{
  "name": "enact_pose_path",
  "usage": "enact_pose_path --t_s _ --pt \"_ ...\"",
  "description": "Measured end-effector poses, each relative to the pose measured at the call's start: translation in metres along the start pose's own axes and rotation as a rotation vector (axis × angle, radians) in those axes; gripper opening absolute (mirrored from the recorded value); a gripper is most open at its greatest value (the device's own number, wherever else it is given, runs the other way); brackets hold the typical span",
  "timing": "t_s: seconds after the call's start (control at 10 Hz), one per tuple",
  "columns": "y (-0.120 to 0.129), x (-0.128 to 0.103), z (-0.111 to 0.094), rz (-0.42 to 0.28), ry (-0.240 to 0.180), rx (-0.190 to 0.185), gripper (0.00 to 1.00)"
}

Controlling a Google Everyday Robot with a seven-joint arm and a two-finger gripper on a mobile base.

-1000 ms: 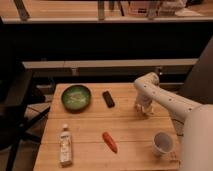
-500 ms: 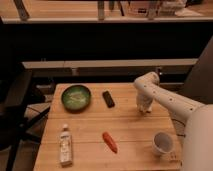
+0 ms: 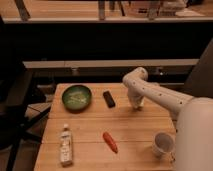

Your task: Place the white sponge in the ceramic bowl

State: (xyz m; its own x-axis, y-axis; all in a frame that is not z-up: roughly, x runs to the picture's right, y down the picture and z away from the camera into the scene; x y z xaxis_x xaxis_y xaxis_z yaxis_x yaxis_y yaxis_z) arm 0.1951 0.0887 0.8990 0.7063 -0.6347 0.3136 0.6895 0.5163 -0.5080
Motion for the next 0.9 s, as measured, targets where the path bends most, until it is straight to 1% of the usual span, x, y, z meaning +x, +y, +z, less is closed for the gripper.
enact_pose_path --t_s 0.1,0.2,0.4,0.5,0.6,0.9 --pt "0.0 0.001 -0.003 -0.009 0.012 -0.006 0.0" --pt "-0.006 -0.002 -0.007 -0.022 0.02 -0.007 0.0" --pt "-0.032 -0.017 -0.023 -0.049 0.051 -0.008 0.0" --pt "-0.043 -0.023 -0.035 -0.065 0.066 -0.007 0.0" --pt "-0.05 -0.026 -0.044 -0.077 0.079 -0.008 0.0" --pt "-0.066 -0.028 -0.059 -0.105 0.113 -0.012 0.0"
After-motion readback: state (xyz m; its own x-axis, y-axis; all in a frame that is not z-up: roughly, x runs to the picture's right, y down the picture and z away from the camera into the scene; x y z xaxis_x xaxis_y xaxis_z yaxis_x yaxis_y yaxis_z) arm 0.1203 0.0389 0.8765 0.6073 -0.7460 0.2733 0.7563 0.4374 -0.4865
